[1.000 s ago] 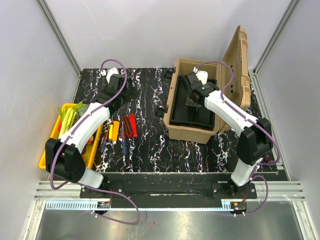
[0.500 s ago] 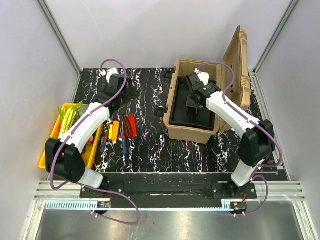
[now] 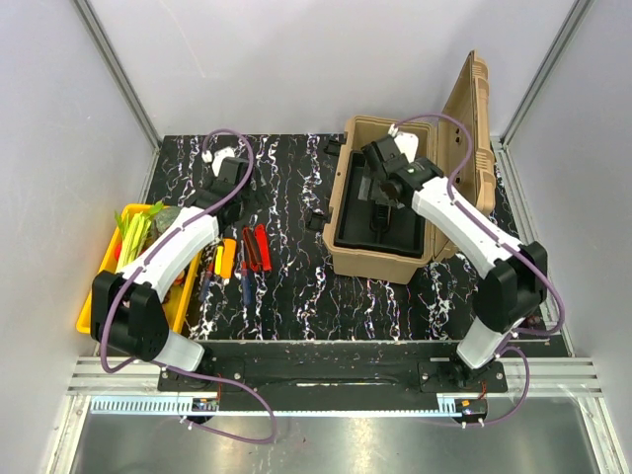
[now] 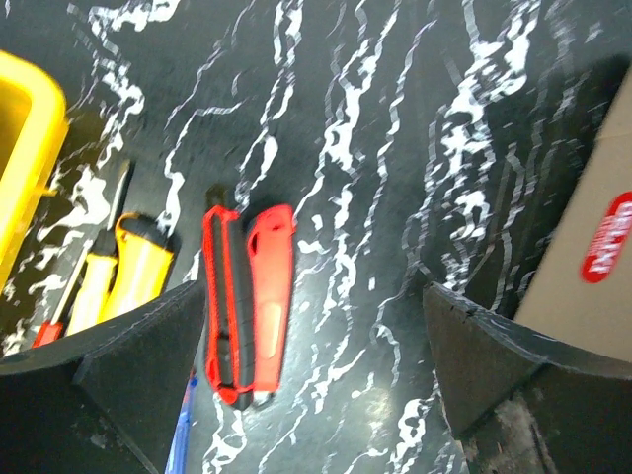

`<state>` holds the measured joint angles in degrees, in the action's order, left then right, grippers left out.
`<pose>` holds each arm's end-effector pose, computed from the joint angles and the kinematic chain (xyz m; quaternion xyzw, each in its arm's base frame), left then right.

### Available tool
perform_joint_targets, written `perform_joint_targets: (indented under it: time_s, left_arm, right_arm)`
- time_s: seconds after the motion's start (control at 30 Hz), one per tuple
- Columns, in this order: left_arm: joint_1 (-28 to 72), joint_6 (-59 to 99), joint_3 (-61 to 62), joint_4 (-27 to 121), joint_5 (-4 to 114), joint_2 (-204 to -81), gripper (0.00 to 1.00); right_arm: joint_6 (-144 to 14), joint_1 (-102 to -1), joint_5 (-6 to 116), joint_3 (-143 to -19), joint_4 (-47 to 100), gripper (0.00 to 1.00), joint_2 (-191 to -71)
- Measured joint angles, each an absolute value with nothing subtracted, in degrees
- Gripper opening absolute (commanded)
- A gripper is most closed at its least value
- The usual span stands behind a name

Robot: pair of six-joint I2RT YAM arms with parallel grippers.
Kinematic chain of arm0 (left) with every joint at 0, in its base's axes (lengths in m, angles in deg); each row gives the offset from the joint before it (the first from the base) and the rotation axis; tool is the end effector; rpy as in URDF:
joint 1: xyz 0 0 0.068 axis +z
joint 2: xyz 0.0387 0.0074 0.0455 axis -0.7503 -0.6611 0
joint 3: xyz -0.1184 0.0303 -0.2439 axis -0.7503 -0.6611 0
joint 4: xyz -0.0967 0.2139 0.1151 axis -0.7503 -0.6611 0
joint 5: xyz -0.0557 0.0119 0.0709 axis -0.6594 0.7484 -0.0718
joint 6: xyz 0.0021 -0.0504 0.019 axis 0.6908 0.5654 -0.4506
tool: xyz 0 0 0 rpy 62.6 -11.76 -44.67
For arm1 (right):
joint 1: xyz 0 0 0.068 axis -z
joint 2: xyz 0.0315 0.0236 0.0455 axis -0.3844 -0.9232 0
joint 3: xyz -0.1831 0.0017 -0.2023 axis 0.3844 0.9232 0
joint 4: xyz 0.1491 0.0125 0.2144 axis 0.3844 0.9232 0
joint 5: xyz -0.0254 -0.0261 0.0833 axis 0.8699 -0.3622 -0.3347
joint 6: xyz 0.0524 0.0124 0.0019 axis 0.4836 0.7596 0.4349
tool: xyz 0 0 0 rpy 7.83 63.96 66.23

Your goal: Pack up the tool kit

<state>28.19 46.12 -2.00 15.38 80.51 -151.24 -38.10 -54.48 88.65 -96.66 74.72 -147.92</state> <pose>0.3050 -0.1021 0.2996 -0.1939 0.8901 -0.0667 0.4070 0.3196 0.1804 0.3183 0.0833 0.9291 -0.0246 0.3596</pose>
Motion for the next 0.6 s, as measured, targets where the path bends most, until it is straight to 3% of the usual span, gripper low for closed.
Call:
perform_joint_targets:
  time_s: [0.07, 0.2, 0.27, 0.5, 0.6]
  left_arm:
    - [28.19, 46.14, -3.66, 14.04, 80.81, -151.24, 0.88]
    - [28.23, 46.47, -7.4, 11.92, 81.05, -151.24, 0.61]
    - [28.28, 46.84, -9.0, 11.42, 80.7, -151.3, 0.54]
    - [28.28, 47.74, -13.39, 12.34, 78.28, -154.21, 0.53]
    - [28.3, 48.18, -14.96, 12.77, 77.69, -156.11, 0.61]
  right_arm:
    - [-39.09, -54.48, 89.06, -98.65, 74.37, 0.87, -146.8]
    - [-40.99, -54.48, 90.02, -100.86, 71.46, 0.85, -141.69]
    - [-41.65, -54.48, 90.11, -100.9, 69.95, 0.84, -138.85]
    - [-43.04, -54.48, 90.5, -100.59, 66.19, 0.84, -133.97]
    - [-43.09, -54.48, 90.48, -99.09, 66.06, 0.84, -133.97]
